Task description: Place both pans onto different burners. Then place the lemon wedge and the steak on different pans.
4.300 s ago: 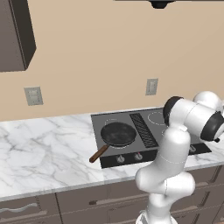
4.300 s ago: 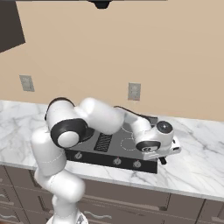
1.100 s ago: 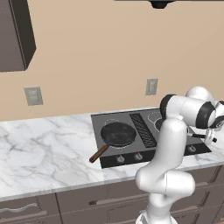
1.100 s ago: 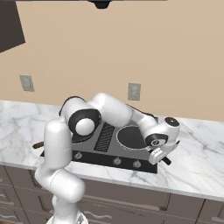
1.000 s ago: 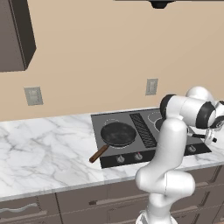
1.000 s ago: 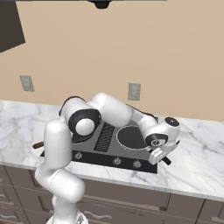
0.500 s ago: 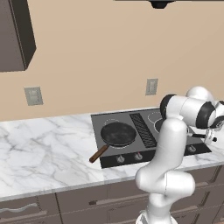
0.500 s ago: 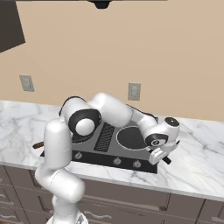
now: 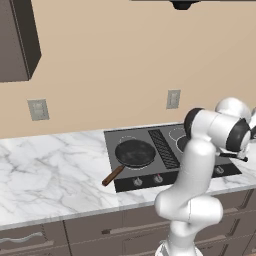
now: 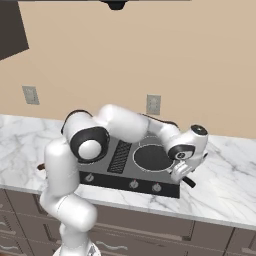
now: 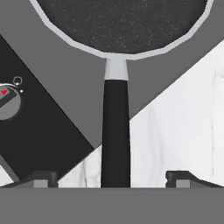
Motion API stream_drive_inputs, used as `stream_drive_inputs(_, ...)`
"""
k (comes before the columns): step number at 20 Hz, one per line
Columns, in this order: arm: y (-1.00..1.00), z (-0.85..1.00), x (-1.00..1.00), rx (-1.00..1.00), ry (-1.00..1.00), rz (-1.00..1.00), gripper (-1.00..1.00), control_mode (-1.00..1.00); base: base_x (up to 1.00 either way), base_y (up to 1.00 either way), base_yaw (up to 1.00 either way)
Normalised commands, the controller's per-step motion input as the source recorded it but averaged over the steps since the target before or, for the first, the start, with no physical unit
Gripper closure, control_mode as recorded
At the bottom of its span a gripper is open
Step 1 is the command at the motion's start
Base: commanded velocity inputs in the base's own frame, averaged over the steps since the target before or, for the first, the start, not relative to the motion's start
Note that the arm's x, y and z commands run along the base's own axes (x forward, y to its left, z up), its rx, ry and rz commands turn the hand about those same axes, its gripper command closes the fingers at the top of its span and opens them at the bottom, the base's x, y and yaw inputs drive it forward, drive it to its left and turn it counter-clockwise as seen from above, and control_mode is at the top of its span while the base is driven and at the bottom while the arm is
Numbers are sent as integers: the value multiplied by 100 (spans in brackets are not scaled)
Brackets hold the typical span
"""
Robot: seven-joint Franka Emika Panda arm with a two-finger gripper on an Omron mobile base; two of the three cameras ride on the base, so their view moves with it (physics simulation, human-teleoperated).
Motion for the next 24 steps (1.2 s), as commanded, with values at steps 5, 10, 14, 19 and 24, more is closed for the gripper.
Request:
stream_drive_inputs(5,33,53,-17,-3,0,-1,-100,-100,0,0,0)
stream_drive_inputs(10,67,39,-30,-7,0,-10,-100,-100,0,0,0)
stream_drive_inputs(14,81,39,-43,-6,0,-14,-100,-100,0,0,0)
stream_drive_inputs(19,70,56,-29,-4,0,-21,-100,-100,0,0,0)
stream_drive_inputs(24,51,47,-26,0,0,-23,-100,-100,0,0,0)
